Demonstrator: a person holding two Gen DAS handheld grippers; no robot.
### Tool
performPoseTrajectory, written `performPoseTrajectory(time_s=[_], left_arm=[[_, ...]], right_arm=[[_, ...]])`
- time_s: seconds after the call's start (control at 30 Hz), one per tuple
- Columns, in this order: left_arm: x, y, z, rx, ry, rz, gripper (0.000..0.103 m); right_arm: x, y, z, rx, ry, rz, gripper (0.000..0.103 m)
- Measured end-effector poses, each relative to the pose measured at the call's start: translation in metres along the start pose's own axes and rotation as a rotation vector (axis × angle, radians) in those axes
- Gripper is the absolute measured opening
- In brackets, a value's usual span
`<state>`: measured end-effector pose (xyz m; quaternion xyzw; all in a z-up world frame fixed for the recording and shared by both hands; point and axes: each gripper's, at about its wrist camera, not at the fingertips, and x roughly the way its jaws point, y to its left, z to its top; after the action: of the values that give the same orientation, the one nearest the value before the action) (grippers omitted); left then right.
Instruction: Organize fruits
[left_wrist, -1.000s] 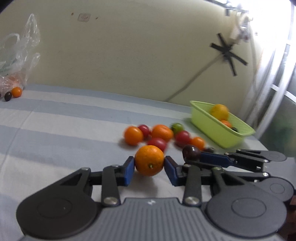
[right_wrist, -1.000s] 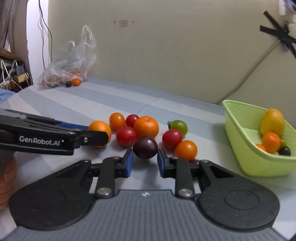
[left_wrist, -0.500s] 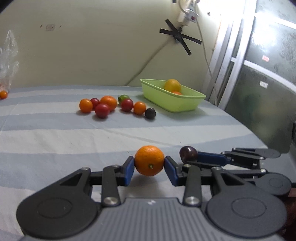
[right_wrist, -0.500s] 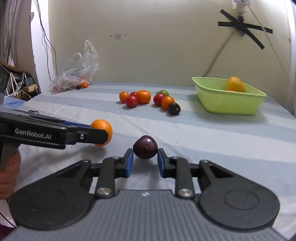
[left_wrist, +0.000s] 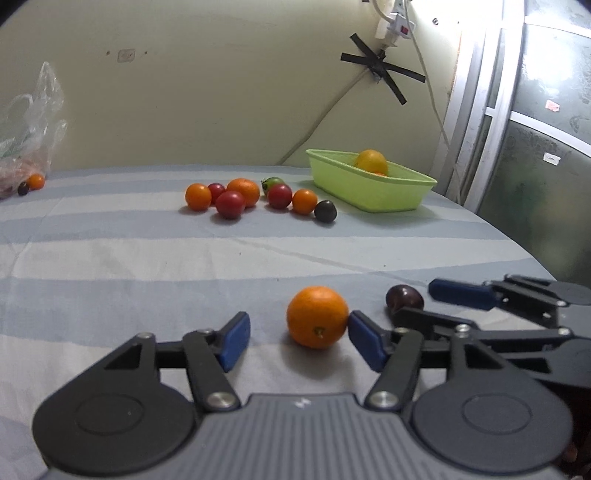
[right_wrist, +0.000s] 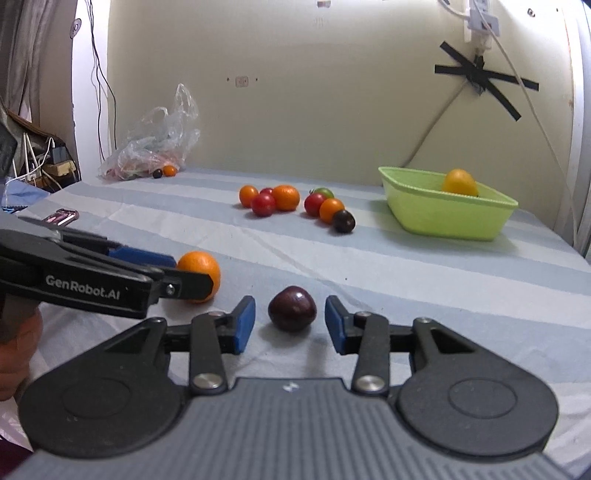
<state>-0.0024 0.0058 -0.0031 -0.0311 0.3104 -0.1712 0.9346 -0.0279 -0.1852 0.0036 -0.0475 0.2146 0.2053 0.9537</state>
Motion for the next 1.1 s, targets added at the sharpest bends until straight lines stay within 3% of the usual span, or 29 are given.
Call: performPoseTrajectory(time_s=[0.23, 1.1], left_arm=[[-0.0017, -0.0033, -0.0014, 0.012, -0.007, 0.016, 0.064], [-0.0014, -0.0056, -0.0018, 0.019, -0.006, 0.018, 0.063]], right_arm=[[-0.0033, -0.0006, -0.0006, 0.005, -0.03, 0.006, 0.052], [-0.0002, -0.0009, 0.0007, 0.007, -0.014, 0.012, 0.052]])
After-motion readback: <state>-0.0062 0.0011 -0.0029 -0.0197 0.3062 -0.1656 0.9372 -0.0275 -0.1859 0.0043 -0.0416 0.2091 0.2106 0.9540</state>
